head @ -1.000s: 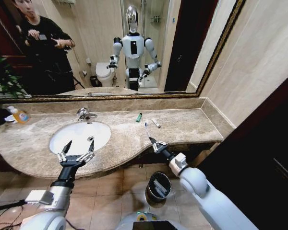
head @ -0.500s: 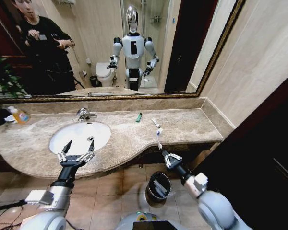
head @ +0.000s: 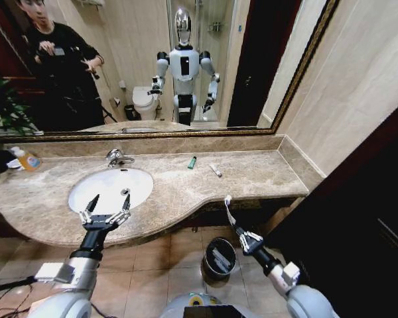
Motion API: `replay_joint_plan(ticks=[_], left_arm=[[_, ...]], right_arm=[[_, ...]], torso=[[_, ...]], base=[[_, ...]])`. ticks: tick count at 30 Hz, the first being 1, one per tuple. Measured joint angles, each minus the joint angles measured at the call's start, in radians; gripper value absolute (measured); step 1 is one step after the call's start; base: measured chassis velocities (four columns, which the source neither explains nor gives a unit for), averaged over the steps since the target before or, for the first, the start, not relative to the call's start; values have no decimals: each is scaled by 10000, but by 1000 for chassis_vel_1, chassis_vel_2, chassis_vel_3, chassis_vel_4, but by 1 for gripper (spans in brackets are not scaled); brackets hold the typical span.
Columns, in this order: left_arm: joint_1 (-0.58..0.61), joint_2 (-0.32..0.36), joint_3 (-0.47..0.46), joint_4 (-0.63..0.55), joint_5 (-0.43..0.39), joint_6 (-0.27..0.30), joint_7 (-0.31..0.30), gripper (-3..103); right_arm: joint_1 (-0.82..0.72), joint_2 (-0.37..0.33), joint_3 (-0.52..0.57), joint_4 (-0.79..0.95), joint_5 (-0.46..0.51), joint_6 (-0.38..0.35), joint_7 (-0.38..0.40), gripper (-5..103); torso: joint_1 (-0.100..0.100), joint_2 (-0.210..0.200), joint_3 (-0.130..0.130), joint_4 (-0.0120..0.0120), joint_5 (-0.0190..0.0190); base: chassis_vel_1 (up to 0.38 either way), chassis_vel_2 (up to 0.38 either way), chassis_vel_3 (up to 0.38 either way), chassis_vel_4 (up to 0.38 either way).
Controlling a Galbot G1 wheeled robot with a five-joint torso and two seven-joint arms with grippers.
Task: Pick up the trash from the sink and place it in the trash bin.
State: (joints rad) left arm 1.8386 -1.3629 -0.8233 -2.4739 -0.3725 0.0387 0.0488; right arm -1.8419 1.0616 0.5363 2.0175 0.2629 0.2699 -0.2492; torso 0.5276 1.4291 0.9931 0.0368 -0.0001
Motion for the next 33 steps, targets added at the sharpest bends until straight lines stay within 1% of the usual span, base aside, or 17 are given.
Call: replay_joint_plan(ticks=[1,3,4,8,13,14,18,19,21,23,24,26,28,29,31,32,33], left_arm=[[0,0,0,0,0,0,0,100],[0,0,0,0,0,0,0,100],[0,0,0,1,0,0,0,100],[0,0,0,0,0,0,0,100],[0,0,0,0,0,0,0,100],[0,0,0,0,0,0,0,100],[0,0,0,0,0,0,0,100],[0,0,0,0,0,0,0,100],[0,0,0,0,0,0,0,100],[0,0,0,0,0,0,0,100],[0,0,0,0,0,0,0,100],[0,0,0,0,0,0,1,100],[0,0,0,0,0,0,0,100],[0,0,0,0,0,0,0,100],[0,0,0,0,0,0,1,100],[0,0,0,0,0,0,1,100],[0,0,0,0,0,0,1,100]], right_arm=[[16,35,-12,-258,0,212,-210,0],[37,60,-27,-383,1,298,-313,0],[160,147,-120,-826,1,440,-509,0],[485,372,-382,-1518,-27,452,-535,0],[1022,680,-691,-2588,-349,388,-488,0],[1022,680,-691,-2588,-349,388,-488,0],[1505,986,-1055,-3587,-810,384,-251,0],[1505,986,-1055,-3587,-810,384,-251,0],[1929,1226,-1362,-4423,-1133,515,-62,0],[2343,1515,-1615,-5222,-1322,680,123,0],[2343,1515,-1615,-5222,-1322,680,123,0],[2747,1818,-1765,-5965,-1458,840,227,0],[2860,1890,-1813,-6157,-1487,877,272,0],[3198,2015,-2090,-6760,-1503,973,518,0],[3474,1989,-2440,-7306,-1392,1062,849,0],[3474,1989,-2440,-7306,-1392,1062,849,0],[3636,1998,-2552,-7703,-1375,1156,962,0]], torso=[[0,0,0,0,0],[0,0,0,0,0],[0,0,0,0,1],[0,0,0,1,2],[0,0,0,0,1],[0,0,0,0,1],[0,0,0,0,1],[0,0,0,0,1],[0,0,0,0,-3],[0,0,0,0,3],[0,0,0,0,3],[0,0,0,0,0],[0,0,0,0,0],[0,0,0,0,1],[0,0,0,1,1],[0,0,0,1,1],[0,0,0,1,0]], base=[[0,0,0,0],[0,0,0,0],[0,0,0,0],[0,0,0,0],[0,0,0,0],[0,0,0,0],[0,0,0,0],[0,0,0,0],[0,0,0,0],[0,0,0,0],[0,0,0,0],[0,0,0,0],[0,0,0,0],[0,0,0,0],[0,0,0,0],[0,0,0,0],[0,0,0,0]])
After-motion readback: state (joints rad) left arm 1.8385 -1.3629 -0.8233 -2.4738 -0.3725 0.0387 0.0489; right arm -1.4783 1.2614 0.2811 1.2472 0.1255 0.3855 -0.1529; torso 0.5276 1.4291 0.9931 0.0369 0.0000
